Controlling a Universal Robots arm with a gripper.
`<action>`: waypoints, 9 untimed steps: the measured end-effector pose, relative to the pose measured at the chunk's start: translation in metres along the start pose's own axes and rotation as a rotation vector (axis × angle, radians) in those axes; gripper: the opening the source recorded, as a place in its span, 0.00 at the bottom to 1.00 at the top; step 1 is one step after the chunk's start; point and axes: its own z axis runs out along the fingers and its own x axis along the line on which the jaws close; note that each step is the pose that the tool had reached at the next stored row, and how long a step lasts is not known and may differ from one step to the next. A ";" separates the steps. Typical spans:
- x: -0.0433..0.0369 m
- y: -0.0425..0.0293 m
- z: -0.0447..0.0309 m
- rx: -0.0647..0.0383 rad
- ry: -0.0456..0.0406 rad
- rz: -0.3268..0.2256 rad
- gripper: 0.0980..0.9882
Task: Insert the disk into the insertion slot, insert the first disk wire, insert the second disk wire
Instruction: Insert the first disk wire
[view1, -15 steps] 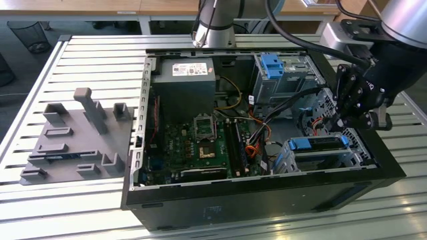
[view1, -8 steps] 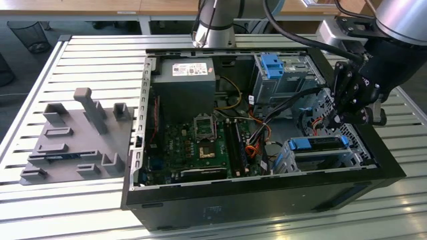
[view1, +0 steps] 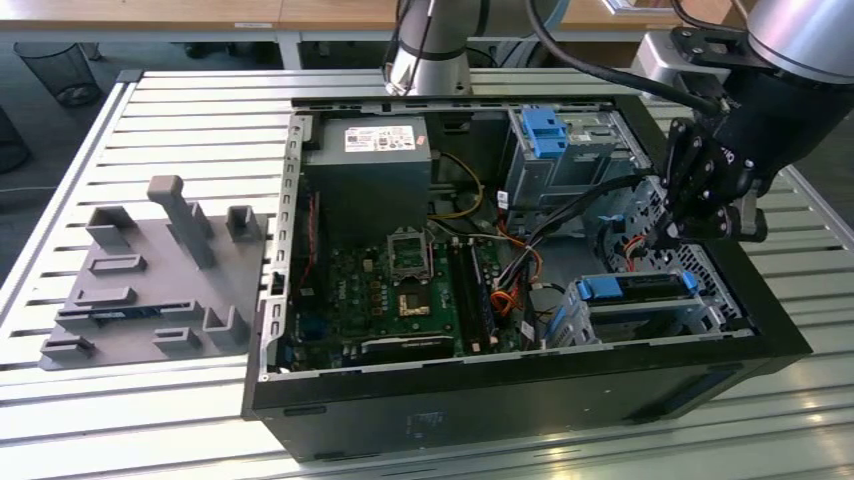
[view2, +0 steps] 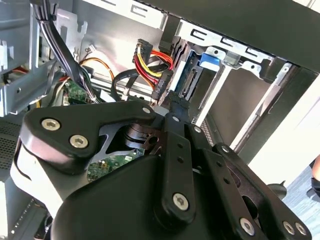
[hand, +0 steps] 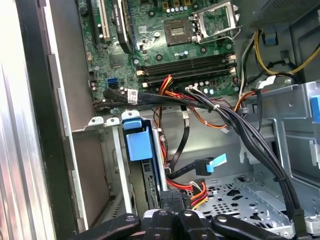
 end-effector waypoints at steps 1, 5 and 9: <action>-0.0004 0.0000 0.0001 0.000 0.0000 0.006 0.01; -0.0035 -0.0004 0.0002 0.000 -0.0001 0.022 0.08; -0.0070 -0.0009 0.0004 0.000 -0.0002 0.037 0.08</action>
